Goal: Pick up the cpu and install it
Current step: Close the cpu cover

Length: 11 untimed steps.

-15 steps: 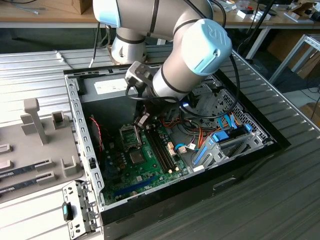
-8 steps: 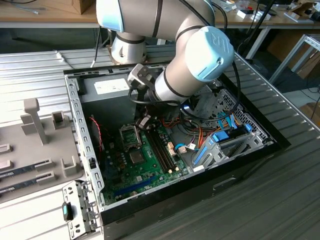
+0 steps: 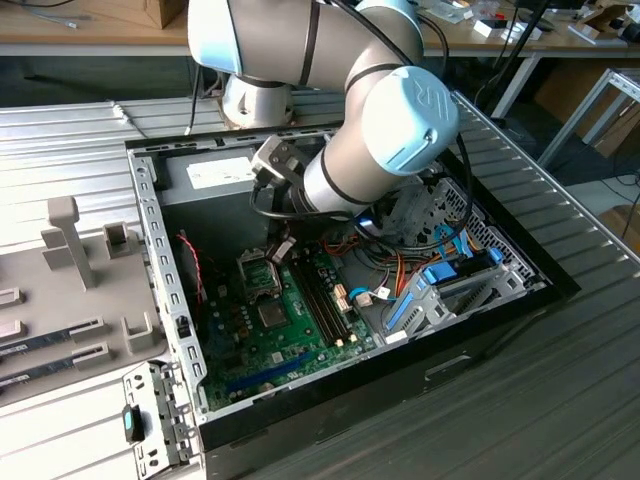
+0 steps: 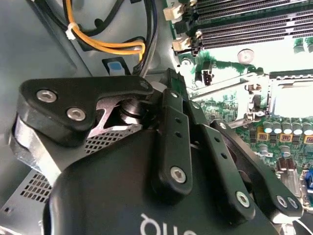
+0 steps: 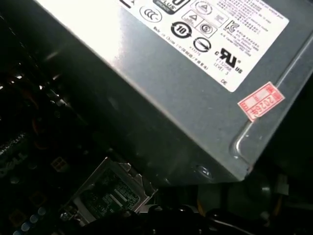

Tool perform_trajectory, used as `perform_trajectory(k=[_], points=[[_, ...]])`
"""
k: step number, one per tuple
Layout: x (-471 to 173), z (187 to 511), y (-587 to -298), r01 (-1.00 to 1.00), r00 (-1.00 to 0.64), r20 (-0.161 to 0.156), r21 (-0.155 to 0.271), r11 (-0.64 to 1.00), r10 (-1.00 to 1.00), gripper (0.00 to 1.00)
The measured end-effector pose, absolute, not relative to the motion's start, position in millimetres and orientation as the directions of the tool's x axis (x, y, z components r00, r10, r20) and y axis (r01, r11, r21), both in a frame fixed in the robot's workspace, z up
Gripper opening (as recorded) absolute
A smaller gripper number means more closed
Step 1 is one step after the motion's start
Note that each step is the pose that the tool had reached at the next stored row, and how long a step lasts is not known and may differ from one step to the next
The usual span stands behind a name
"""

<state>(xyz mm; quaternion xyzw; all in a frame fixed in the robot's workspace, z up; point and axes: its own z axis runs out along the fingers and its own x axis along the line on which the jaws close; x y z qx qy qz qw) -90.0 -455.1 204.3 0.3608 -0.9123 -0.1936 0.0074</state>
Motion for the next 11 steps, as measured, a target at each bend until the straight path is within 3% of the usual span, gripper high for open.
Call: perform_trajectory(k=[11], points=[[-90,208,-468,-0.655,-0.74,-0.14,0.373,0.657,-0.658,0.11]])
